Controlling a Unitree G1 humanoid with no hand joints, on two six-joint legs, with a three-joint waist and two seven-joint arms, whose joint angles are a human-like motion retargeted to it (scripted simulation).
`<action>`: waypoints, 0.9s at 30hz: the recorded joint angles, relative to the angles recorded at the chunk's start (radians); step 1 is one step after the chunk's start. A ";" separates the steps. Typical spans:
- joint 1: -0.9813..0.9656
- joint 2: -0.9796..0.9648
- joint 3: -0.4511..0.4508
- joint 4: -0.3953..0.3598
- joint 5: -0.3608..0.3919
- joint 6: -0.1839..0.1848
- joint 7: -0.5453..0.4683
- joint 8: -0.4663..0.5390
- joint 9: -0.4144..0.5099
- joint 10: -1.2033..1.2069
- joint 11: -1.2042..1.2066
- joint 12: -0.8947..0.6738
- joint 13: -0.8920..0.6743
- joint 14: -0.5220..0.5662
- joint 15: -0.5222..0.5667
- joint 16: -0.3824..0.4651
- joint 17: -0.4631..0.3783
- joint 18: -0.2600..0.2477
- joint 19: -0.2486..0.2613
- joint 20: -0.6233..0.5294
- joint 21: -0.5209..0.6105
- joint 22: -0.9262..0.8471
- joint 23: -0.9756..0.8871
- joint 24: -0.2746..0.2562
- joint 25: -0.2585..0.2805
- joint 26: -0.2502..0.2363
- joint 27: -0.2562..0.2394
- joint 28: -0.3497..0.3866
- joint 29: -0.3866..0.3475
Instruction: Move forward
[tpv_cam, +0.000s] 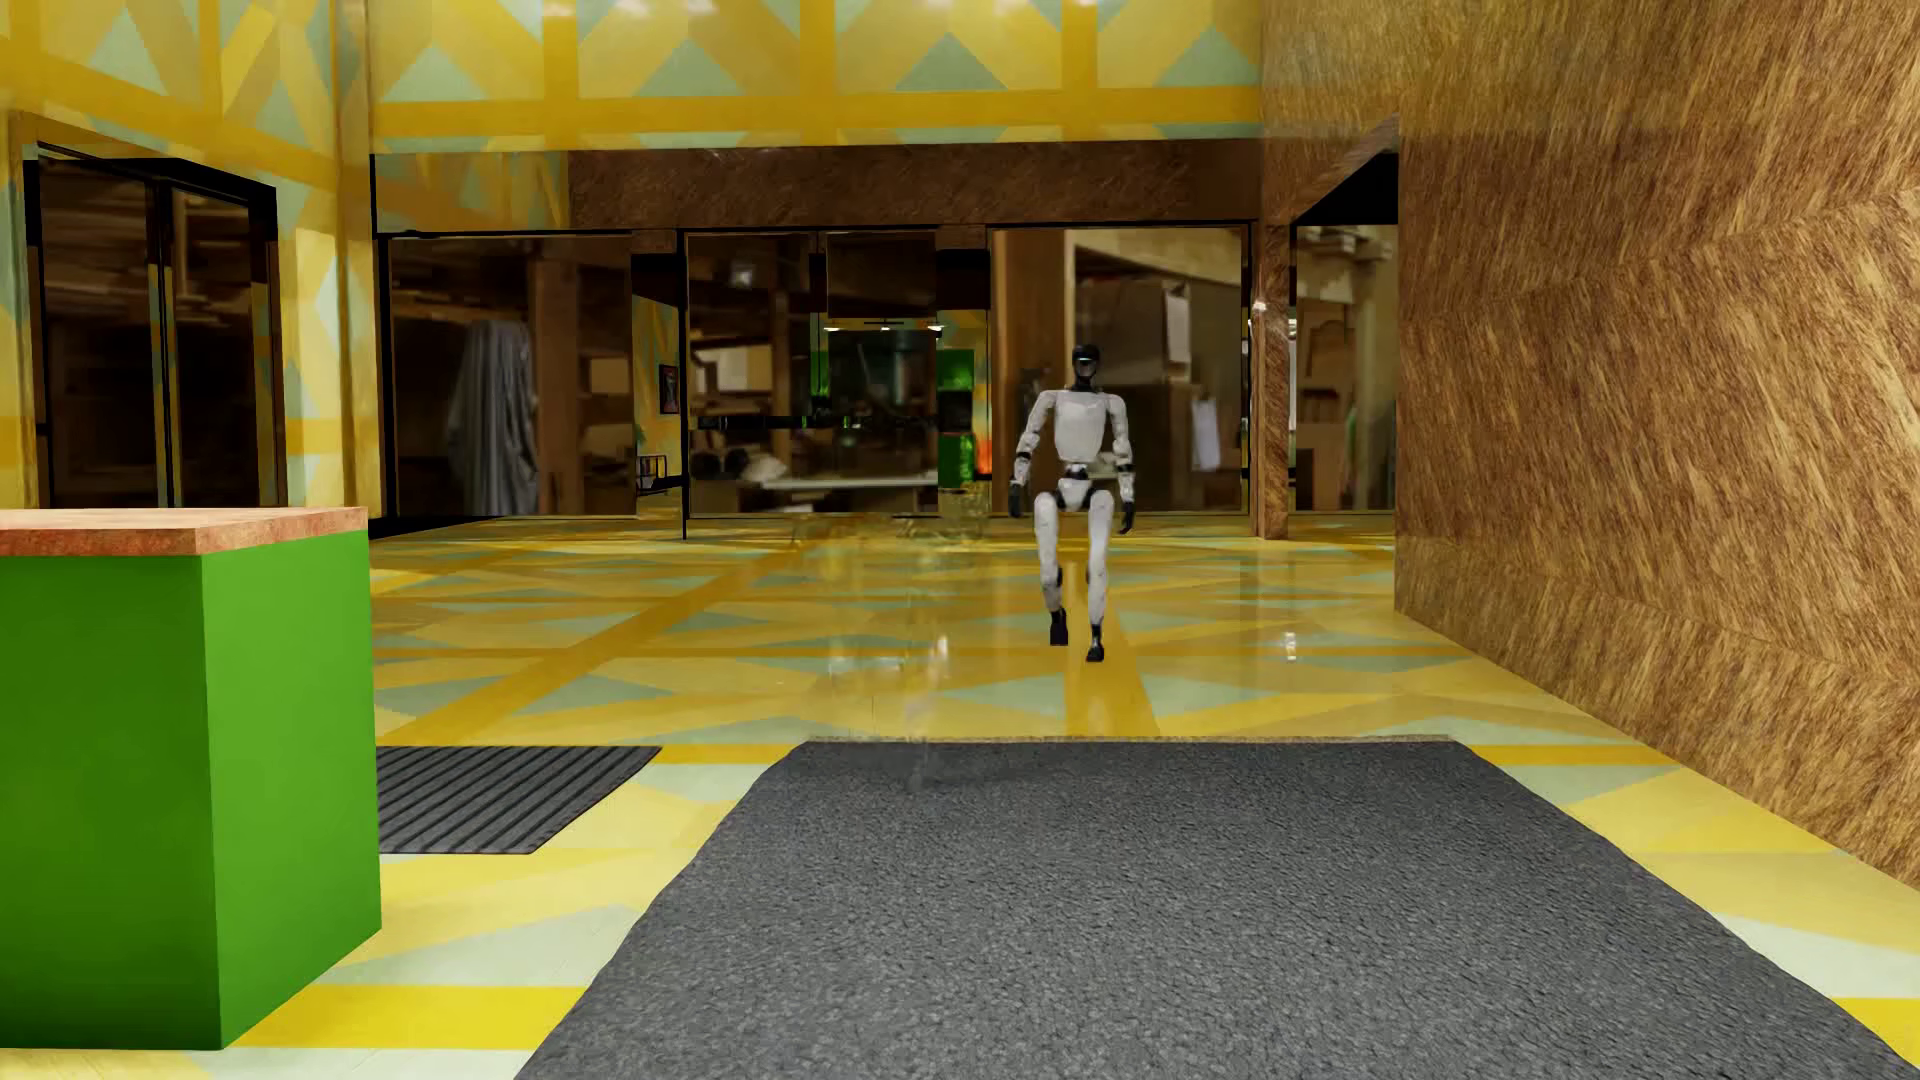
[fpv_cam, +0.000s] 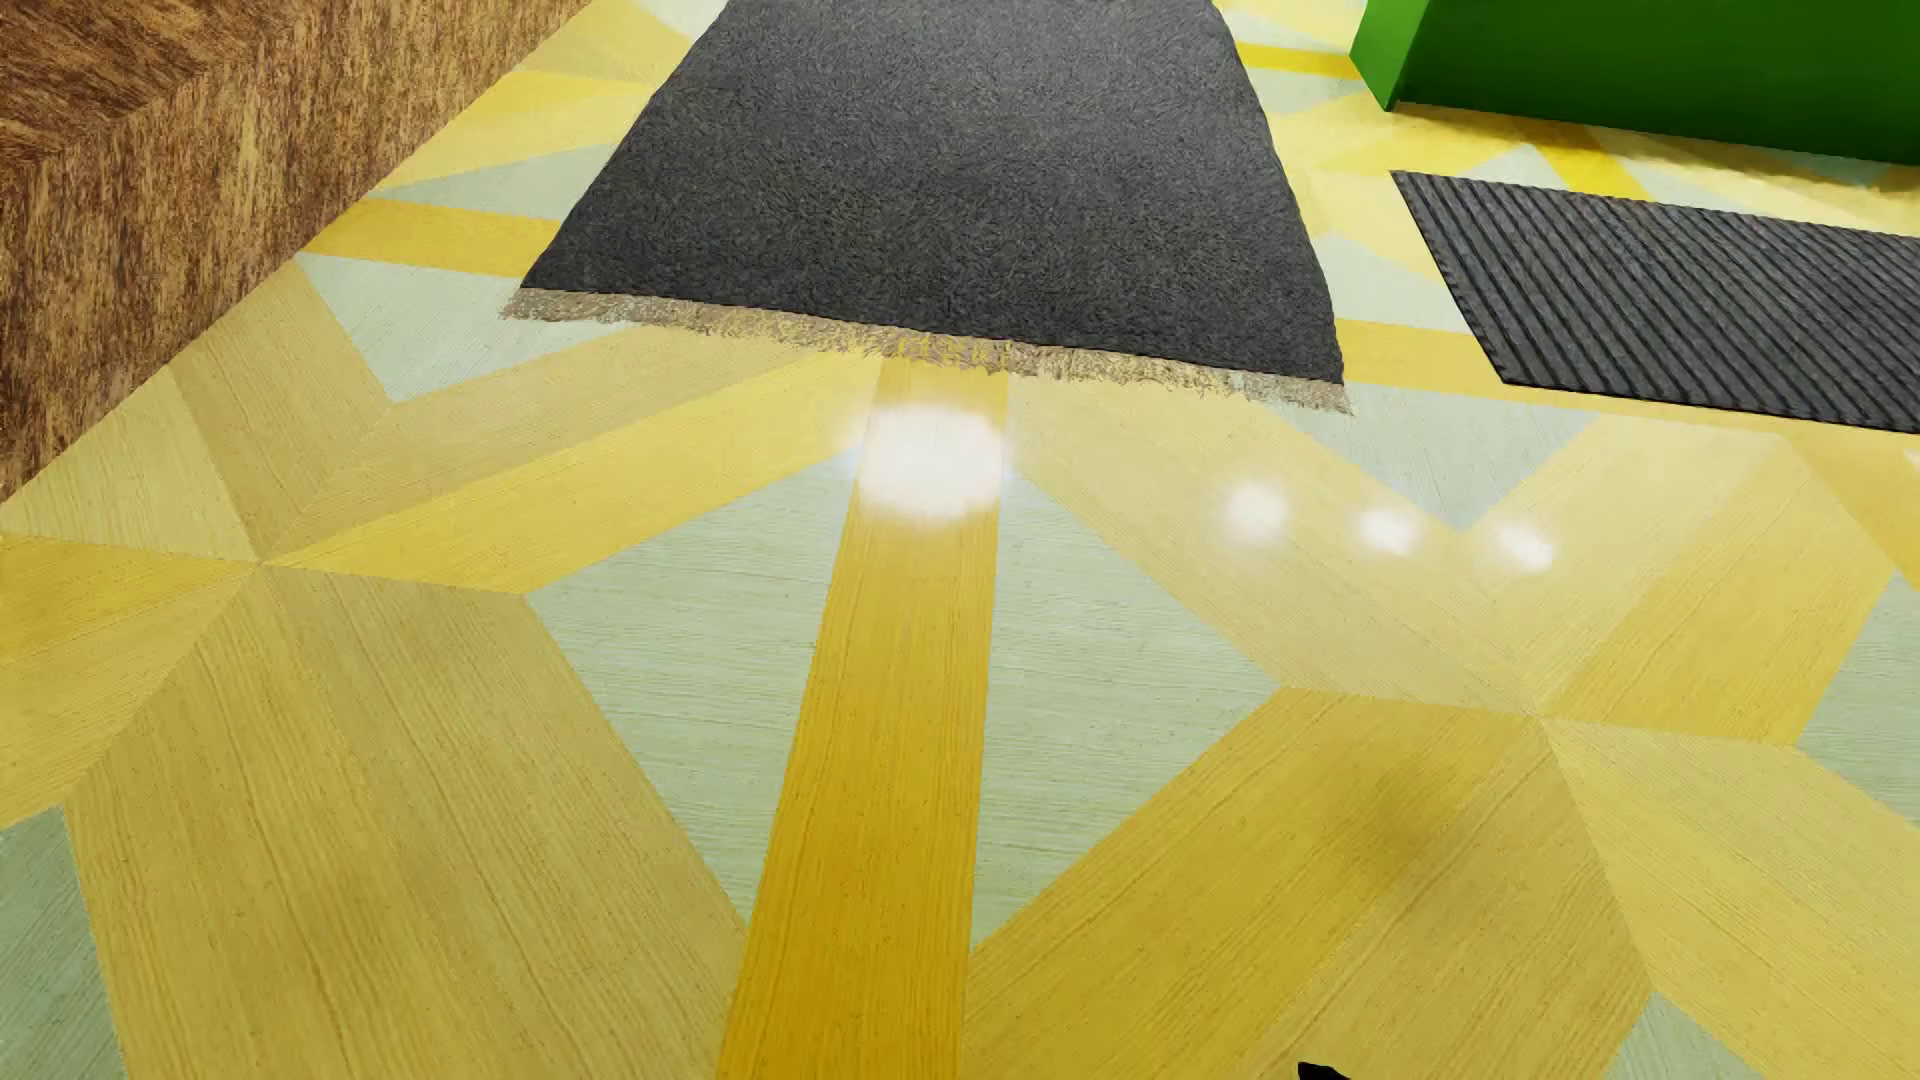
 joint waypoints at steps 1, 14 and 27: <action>0.032 -0.113 -0.020 -0.018 0.014 0.010 0.000 0.000 -0.003 0.004 0.175 -0.012 0.015 -0.043 0.105 0.001 0.006 0.000 0.000 0.004 0.034 -0.010 0.016 0.000 0.000 0.000 0.000 0.000 0.000; 0.675 -0.616 -0.411 0.030 0.048 0.102 0.000 0.000 0.022 -0.061 -0.292 -0.243 0.194 -0.211 -0.174 0.084 0.031 0.000 0.000 0.089 0.285 -0.334 0.150 0.000 0.000 0.000 0.000 0.000 0.000; -0.023 0.049 -0.004 0.093 0.063 0.082 0.000 0.000 -0.001 -0.062 -0.323 -0.033 0.011 -0.009 -0.585 0.036 -0.062 0.000 0.000 -0.015 0.128 -0.169 -0.019 0.000 0.000 0.000 0.000 0.000 0.000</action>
